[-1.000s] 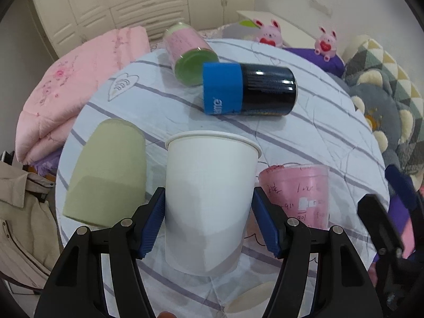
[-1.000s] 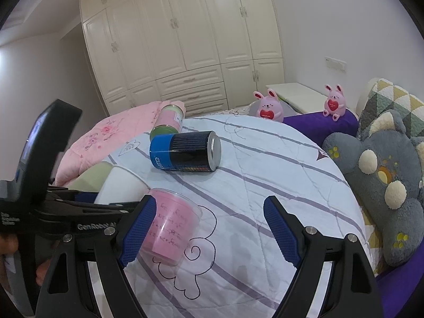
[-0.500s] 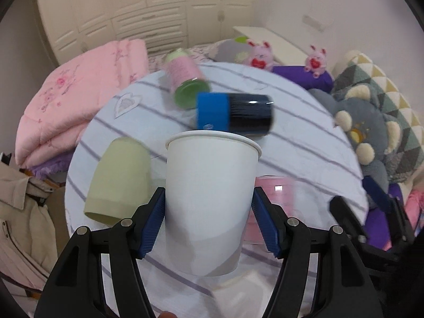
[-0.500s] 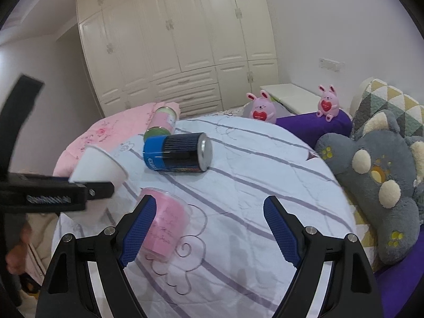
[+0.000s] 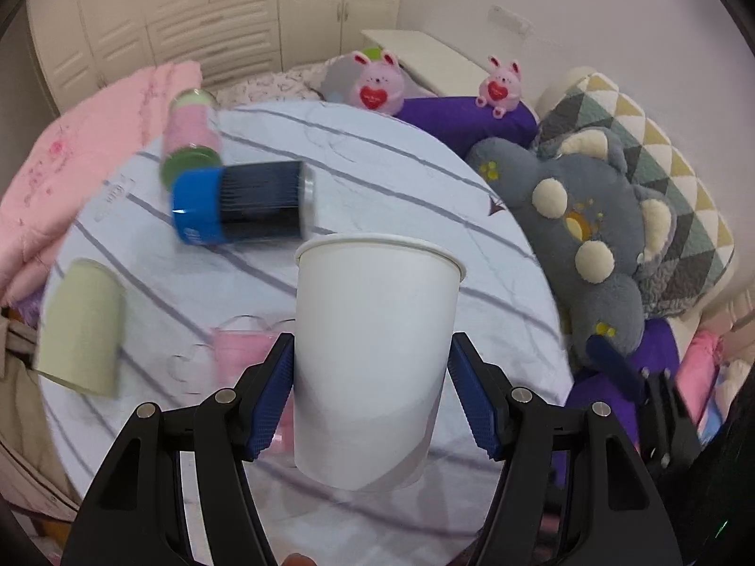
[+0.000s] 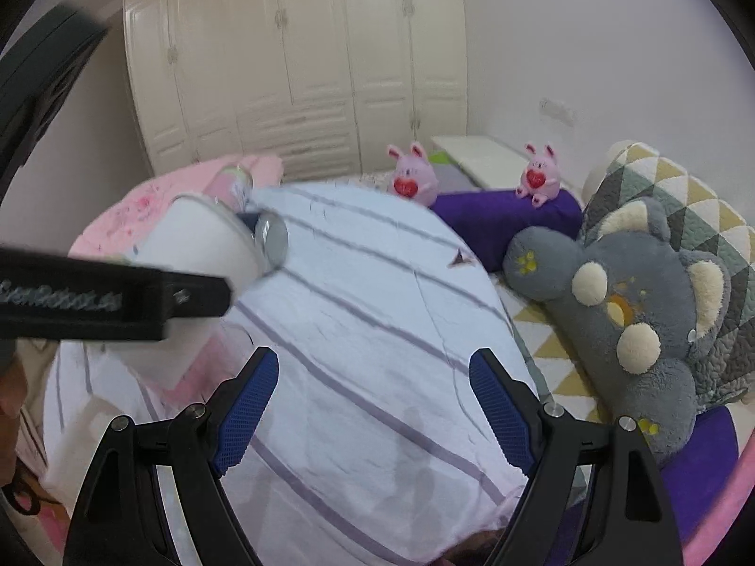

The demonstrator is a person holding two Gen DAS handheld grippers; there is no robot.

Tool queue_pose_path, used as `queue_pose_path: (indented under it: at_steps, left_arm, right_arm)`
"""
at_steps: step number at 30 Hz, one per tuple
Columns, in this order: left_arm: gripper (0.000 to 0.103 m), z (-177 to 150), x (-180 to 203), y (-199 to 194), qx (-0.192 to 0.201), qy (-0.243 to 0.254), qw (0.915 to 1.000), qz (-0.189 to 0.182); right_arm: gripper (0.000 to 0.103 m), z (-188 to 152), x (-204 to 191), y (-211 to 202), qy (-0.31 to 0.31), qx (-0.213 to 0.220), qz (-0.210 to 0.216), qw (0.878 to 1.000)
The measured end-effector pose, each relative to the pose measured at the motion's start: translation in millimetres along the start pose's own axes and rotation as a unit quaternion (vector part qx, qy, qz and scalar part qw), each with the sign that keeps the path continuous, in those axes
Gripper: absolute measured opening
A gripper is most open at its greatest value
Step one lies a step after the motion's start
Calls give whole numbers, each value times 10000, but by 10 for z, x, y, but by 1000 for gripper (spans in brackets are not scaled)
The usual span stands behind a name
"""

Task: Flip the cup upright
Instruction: 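Lift the white paper cup with the left gripper and rotate it upright, then open the left gripper, releasing the white paper cup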

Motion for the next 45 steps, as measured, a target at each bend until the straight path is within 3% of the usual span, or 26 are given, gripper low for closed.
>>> queue_pose_path:
  at_steps: [5, 11, 19, 23, 27, 29, 37, 42, 45]
  left_arm:
    - [66, -44, 143, 286, -189, -164, 9993, 284]
    - [66, -67, 182, 613, -395, -352, 9972, 537]
    - [67, -21, 203, 773, -355, -461, 9956, 737]
    - [74, -68, 184, 833, -555, -444, 9944, 783]
    - [81, -91, 177, 757, -582, -422, 9951, 678]
    - [90, -85, 169, 704, -572, -371, 9955, 662]
    - [97, -46, 120, 414, -445, -399, 9975, 386]
    - [98, 21, -1, 7, -28, -375, 9989, 280]
    - [99, 67, -166, -195, 249, -225, 9983, 475]
  right_arm:
    - [85, -77, 156, 105, -116, -148, 43, 9998]
    - [85, -157, 297, 203, 187, -307, 250, 9990]
    - [85, -201, 310, 302, 317, -379, 422, 9979]
    - [85, -212, 279, 334, 311, -434, 458, 9975]
    - [85, -217, 263, 327, 340, -474, 529, 9969]
    - [85, -212, 251, 315, 371, -474, 590, 9964]
    - [85, -199, 259, 259, 668, -555, 846, 9926]
    - [85, -190, 225, 250, 999, -684, 1082, 9867]
    - [84, -140, 161, 267, 1041, -742, 1119, 9855]
Point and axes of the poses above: each gripper's, at about its wrist camera, not at the fingertips, and y roughly the way its jaws point, x to its right, z to its top, the point moved 3 cm from there along y, roughly the way its jaws point, and after that the axes turned 15 degrees about x, right-handed, at the moved point
